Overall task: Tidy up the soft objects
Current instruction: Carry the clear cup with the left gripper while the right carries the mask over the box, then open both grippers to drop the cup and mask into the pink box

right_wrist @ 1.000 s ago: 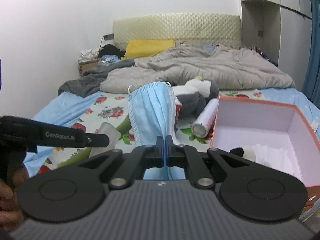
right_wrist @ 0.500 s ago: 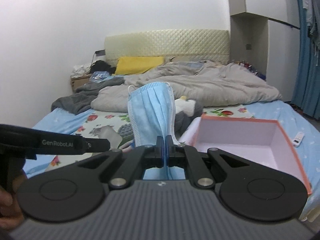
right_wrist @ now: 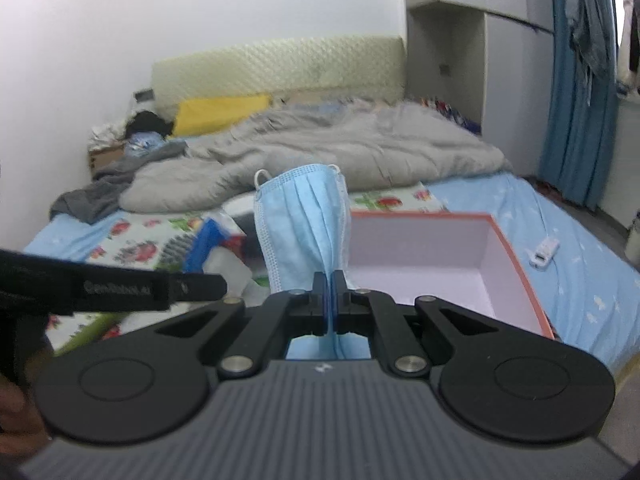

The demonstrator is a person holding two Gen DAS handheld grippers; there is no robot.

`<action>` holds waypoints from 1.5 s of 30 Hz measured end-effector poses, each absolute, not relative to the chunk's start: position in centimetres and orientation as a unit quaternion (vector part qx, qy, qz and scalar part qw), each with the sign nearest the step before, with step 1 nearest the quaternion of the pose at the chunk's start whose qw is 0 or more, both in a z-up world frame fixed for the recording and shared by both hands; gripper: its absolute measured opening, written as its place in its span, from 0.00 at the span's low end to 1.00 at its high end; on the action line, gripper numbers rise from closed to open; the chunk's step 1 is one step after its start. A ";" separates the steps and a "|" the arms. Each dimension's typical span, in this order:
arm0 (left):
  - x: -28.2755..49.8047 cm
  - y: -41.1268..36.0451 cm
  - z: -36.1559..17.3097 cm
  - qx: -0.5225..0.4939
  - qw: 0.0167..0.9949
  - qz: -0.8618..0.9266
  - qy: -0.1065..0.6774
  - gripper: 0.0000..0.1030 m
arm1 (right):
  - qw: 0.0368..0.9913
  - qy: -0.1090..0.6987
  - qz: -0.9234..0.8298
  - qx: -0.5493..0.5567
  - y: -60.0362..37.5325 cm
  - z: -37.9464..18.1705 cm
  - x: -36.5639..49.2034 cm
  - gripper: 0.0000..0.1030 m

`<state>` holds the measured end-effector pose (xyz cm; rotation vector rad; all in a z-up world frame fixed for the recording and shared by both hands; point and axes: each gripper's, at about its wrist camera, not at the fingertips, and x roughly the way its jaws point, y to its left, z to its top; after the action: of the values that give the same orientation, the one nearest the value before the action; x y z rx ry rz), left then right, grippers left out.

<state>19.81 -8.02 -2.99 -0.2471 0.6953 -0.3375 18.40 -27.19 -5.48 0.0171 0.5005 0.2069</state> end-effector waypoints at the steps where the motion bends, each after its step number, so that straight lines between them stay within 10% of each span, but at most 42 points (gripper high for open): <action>1: 20.5 -8.4 -3.3 -0.117 0.917 -0.167 0.343 0.11 | 0.961 0.257 0.099 0.013 -27.6 -6.0 19.0 0.06; 32: 36.6 -16.5 -12.9 -0.076 0.864 -0.178 0.464 0.14 | 0.922 0.378 0.013 0.087 -35.5 -15.7 29.7 0.09; 36: 36.7 -16.6 -12.7 -0.081 0.864 -0.172 0.467 0.46 | 0.921 0.377 0.005 0.099 -35.8 -15.7 29.9 0.47; 45: 34.4 -15.7 -9.3 -0.072 0.888 -0.173 0.419 0.47 | 0.938 0.335 0.020 0.089 -34.7 -12.2 27.7 0.49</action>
<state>34.38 -15.74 -9.30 -0.1495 0.8707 -0.3600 27.69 -34.73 -12.25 0.1816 0.6841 0.0412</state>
